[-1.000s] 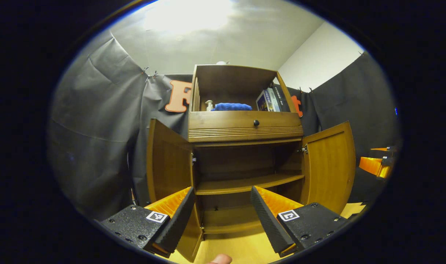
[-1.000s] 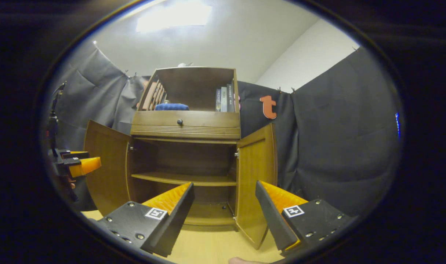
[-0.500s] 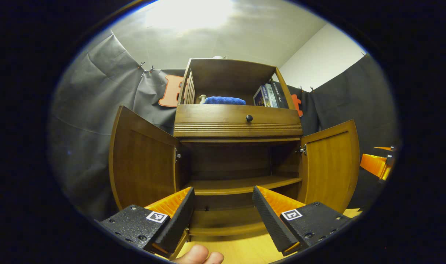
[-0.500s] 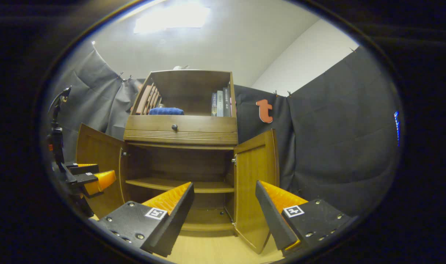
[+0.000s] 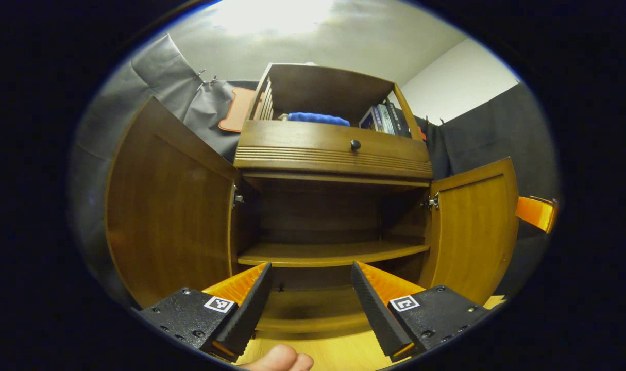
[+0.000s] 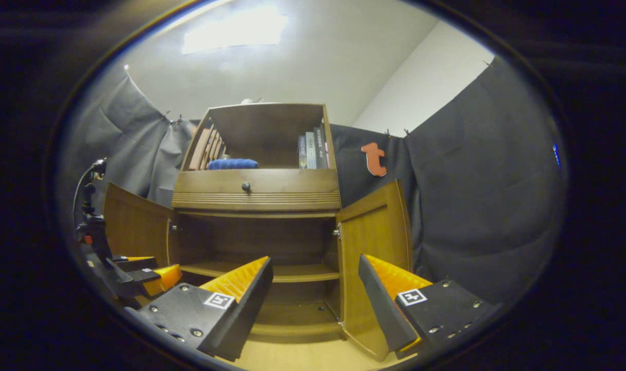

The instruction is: Open the right door of the double-door shoe cabinet with the right hand, and open the left door with the left hand.

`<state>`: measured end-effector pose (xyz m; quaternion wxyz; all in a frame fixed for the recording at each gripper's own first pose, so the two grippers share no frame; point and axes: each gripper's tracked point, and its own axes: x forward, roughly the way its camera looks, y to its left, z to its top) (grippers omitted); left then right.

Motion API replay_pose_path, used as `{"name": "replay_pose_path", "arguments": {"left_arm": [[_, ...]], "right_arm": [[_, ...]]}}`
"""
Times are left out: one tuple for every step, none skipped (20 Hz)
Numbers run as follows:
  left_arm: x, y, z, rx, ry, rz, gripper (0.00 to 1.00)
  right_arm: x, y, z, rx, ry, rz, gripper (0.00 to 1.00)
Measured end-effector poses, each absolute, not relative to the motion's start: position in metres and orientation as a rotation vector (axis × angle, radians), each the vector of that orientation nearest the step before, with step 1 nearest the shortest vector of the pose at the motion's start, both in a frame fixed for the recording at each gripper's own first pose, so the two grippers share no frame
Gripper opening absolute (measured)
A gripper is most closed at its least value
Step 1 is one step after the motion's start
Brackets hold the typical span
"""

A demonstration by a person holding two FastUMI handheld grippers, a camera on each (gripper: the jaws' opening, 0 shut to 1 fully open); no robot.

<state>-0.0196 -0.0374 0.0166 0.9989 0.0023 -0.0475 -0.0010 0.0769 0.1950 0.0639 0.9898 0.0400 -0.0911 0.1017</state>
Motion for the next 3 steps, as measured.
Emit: {"name": "replay_pose_path", "arguments": {"left_arm": [[-0.014,-0.041,0.015,0.02,-0.09,-0.011,0.92],[-0.009,-0.043,0.011,0.033,-0.074,-0.013,0.92],[-0.004,-0.044,0.01,0.043,-0.063,-0.012,0.92]], "right_arm": [[0.082,0.199,0.061,0.065,-0.174,0.203,0.99],[0.087,0.204,0.057,0.059,-0.166,0.207,0.99],[0.091,0.211,0.053,0.059,-0.153,0.219,0.99]]}}
